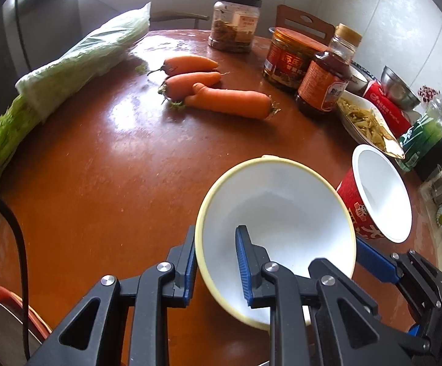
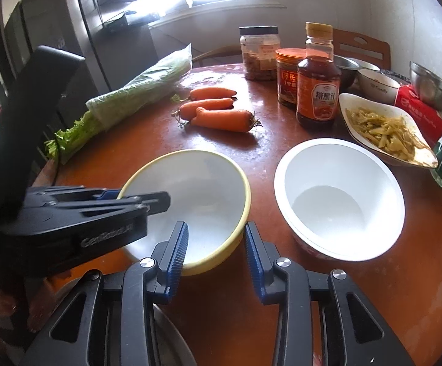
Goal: Organize plates and bowls
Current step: 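Reach the left gripper to the yellow bowl rim and grasp it, then lift the yellow bowl with the left gripper and carry it over the steel bowl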
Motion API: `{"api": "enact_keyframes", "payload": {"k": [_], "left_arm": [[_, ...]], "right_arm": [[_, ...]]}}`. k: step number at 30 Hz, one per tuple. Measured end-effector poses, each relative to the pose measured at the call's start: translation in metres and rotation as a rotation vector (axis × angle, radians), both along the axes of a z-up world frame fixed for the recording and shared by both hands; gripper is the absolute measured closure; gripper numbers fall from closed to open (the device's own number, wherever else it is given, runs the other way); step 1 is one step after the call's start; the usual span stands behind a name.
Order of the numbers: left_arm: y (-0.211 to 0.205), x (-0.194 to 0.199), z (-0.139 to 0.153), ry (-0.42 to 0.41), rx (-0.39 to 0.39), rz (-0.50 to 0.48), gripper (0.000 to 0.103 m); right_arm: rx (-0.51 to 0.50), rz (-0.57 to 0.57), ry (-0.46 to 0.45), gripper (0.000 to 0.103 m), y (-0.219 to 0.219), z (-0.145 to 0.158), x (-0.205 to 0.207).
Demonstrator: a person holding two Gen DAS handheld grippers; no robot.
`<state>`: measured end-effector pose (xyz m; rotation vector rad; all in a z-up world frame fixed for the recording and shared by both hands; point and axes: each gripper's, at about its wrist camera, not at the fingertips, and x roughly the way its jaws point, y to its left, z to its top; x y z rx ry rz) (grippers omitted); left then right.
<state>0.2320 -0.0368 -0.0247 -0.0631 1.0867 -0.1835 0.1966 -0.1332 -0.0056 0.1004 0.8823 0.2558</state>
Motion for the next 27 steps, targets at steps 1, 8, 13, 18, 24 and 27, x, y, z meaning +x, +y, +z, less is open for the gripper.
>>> {"api": "enact_keyframes", "payload": {"k": [1,8,13,18,24,27], "left_arm": [[0.001,-0.001,-0.001,0.000,-0.001,0.008,0.080],[0.005,-0.008,0.013,-0.068,0.012,0.026,0.080],[0.012,-0.013,0.030,-0.112,-0.012,0.044,0.080],[0.017,-0.023,0.051,-0.165,-0.018,0.050,0.080],[0.021,-0.038,0.069,-0.200,-0.031,0.053,0.080],[0.022,-0.048,0.077,-0.217,-0.031,0.053,0.080]], "right_arm": [[-0.006,0.000,-0.001,0.066,0.001,0.000,0.001],[-0.020,0.004,-0.030,0.071,0.004,0.008,0.000],[-0.025,0.009,-0.087,0.071,0.008,0.026,-0.006],[-0.029,0.019,-0.130,0.071,0.011,0.044,-0.012],[-0.032,0.027,-0.166,0.071,0.015,0.062,-0.024],[-0.037,0.031,-0.183,0.071,0.017,0.069,-0.032]]}}
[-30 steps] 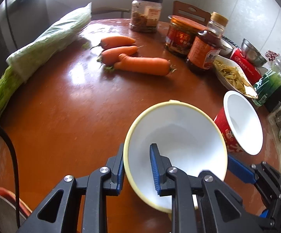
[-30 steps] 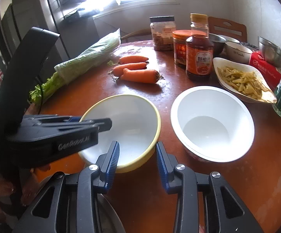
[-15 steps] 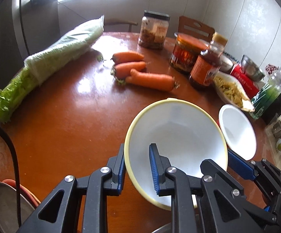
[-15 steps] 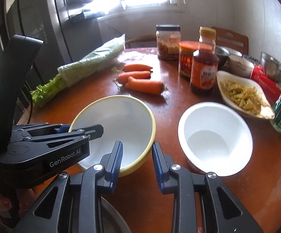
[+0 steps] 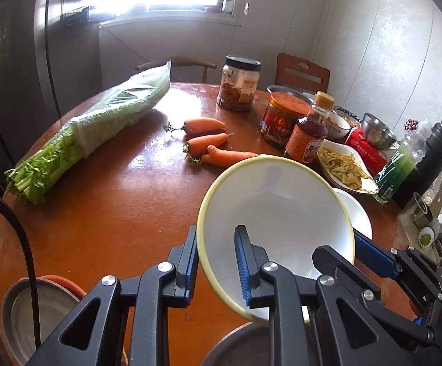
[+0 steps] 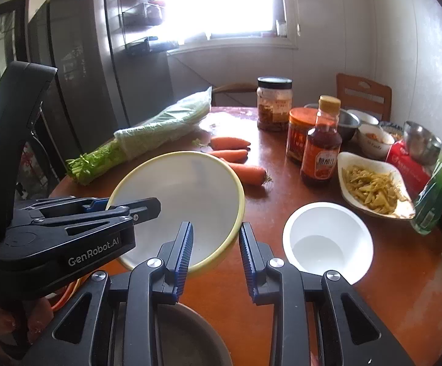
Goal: Organize plates and bowls
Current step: 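Lift the yellow bowl with the left gripper and carry it over the steel bowl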
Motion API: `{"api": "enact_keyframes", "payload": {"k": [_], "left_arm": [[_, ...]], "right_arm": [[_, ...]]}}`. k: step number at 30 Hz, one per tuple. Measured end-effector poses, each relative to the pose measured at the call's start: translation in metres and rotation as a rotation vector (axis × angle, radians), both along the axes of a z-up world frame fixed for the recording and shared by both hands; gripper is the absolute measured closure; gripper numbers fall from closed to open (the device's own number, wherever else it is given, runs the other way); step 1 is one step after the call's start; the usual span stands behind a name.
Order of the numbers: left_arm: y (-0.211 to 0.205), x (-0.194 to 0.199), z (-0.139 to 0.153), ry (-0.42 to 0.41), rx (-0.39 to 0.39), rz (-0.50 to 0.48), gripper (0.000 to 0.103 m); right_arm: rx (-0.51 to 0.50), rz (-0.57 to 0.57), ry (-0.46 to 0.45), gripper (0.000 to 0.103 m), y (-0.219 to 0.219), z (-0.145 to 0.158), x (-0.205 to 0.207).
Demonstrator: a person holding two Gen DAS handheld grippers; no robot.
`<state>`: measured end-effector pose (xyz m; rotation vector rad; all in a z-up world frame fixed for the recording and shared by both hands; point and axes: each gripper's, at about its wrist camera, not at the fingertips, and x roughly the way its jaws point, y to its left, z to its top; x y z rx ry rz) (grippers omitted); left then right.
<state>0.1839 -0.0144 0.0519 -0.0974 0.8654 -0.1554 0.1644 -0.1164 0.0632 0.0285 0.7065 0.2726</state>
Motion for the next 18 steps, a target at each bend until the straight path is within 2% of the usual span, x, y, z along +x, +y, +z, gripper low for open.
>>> {"api": "enact_keyframes", "payload": {"k": [11,18], "left_arm": [[-0.001,-0.040,0.021,-0.046,0.010,-0.008,0.080],[-0.005,-0.065,0.023,-0.061,0.021,-0.021,0.080]], "right_arm": [[-0.006,0.001,-0.036,0.071,0.004,0.021,-0.036],[-0.010,-0.002,-0.051,0.071,0.004,0.026,-0.060]]}}
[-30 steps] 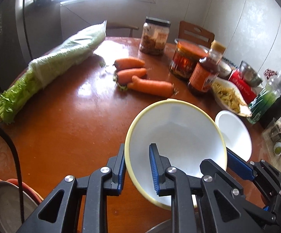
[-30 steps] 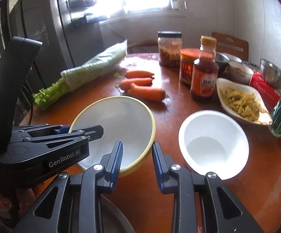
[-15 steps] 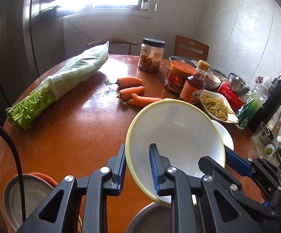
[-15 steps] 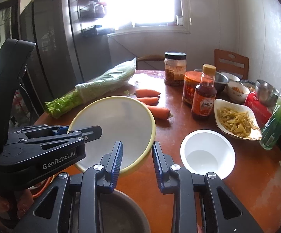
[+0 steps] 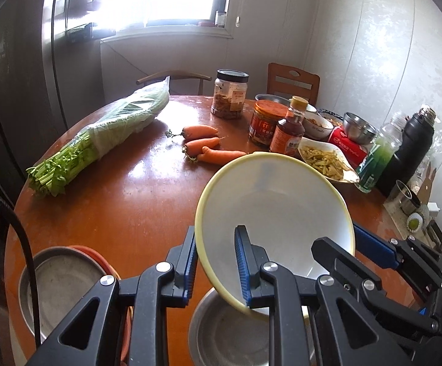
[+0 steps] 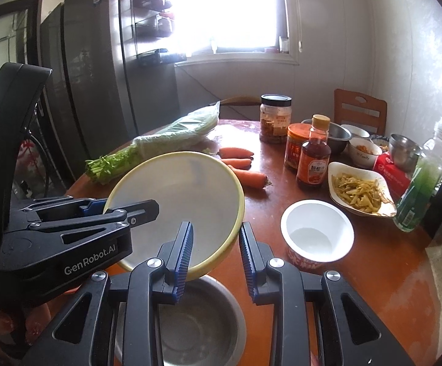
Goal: Organize plates and bowls
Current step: 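Lift the yellow bowl with the left gripper and carry it over the steel bowl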
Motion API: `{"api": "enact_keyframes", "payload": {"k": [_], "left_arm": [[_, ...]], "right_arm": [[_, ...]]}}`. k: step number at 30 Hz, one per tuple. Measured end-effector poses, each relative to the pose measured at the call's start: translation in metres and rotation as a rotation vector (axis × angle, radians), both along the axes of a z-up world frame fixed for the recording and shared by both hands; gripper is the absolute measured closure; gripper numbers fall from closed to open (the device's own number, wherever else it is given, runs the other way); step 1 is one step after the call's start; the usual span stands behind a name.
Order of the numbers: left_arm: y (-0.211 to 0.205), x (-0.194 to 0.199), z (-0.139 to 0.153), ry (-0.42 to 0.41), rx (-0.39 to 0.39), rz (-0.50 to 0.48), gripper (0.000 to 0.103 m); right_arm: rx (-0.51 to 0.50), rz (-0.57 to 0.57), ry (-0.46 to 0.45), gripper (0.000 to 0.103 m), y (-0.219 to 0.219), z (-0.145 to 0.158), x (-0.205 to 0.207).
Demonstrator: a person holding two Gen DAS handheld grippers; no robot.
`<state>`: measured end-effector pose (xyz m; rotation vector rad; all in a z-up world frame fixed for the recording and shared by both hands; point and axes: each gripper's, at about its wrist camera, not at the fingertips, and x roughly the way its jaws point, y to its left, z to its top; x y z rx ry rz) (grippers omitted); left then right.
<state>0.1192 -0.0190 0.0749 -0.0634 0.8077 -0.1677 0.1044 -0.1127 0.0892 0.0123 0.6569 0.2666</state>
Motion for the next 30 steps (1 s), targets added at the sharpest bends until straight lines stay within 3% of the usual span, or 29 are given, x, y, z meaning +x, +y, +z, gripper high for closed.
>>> {"api": "enact_keyframes", "payload": {"k": [30], "left_arm": [[-0.002,-0.051,-0.051,0.029,0.012,-0.003,0.080]], "right_arm": [[-0.034,0.015,0.078,0.071,0.005,-0.050,-0.050]]}}
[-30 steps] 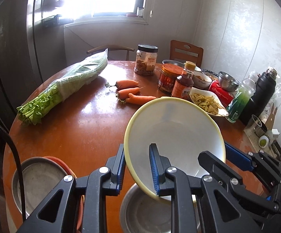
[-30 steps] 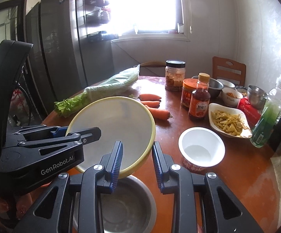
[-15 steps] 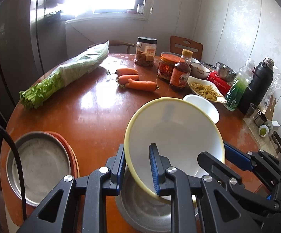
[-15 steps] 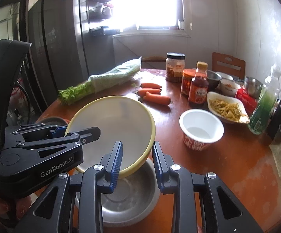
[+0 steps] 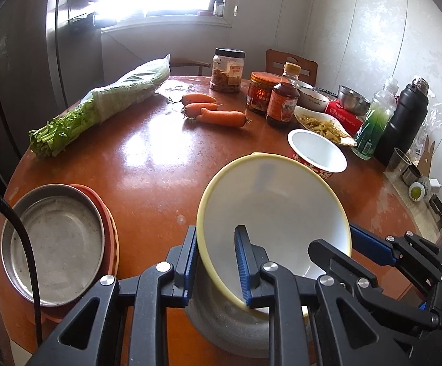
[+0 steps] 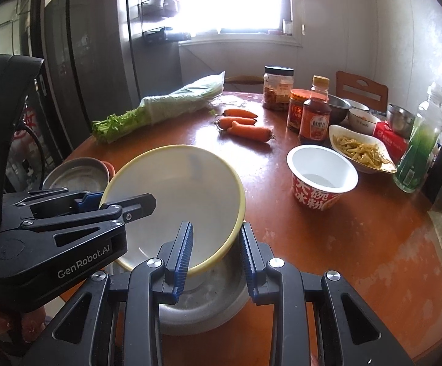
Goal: Organize plates and bowls
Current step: 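Lift the yellow bowl with the left gripper and carry it over the steel bowl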
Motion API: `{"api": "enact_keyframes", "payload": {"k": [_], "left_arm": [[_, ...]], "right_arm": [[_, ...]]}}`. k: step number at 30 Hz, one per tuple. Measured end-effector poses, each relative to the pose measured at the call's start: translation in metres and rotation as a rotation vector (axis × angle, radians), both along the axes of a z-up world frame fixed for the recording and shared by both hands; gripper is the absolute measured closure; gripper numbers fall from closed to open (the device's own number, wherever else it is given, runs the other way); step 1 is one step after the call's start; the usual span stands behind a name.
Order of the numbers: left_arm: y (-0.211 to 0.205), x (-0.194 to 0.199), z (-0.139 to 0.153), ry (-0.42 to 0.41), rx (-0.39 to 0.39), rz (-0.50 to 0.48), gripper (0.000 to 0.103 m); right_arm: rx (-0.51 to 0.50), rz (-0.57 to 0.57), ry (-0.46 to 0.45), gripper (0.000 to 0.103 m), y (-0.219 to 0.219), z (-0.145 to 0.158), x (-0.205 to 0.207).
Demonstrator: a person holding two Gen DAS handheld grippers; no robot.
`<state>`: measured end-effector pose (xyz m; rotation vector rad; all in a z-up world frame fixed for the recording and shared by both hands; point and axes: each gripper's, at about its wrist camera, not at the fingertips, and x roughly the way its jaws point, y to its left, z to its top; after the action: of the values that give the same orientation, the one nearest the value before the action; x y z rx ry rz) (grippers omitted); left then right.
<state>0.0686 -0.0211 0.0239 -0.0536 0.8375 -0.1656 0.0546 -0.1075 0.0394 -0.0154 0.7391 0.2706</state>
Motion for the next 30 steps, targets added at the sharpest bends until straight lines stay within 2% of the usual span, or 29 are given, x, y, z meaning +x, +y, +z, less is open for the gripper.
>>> {"api": "enact_keyframes", "payload": {"k": [14,30], "left_arm": [[-0.006,-0.008,-0.018,0.025,0.013,-0.027,0.080],[-0.005,-0.012,-0.025,0.040,0.022,-0.031,0.080]], "right_arm": [[-0.044,-0.005,0.019,0.071,0.003,-0.018,-0.010],[-0.062,-0.006,0.035,0.071,0.005,-0.029,-0.009]]}}
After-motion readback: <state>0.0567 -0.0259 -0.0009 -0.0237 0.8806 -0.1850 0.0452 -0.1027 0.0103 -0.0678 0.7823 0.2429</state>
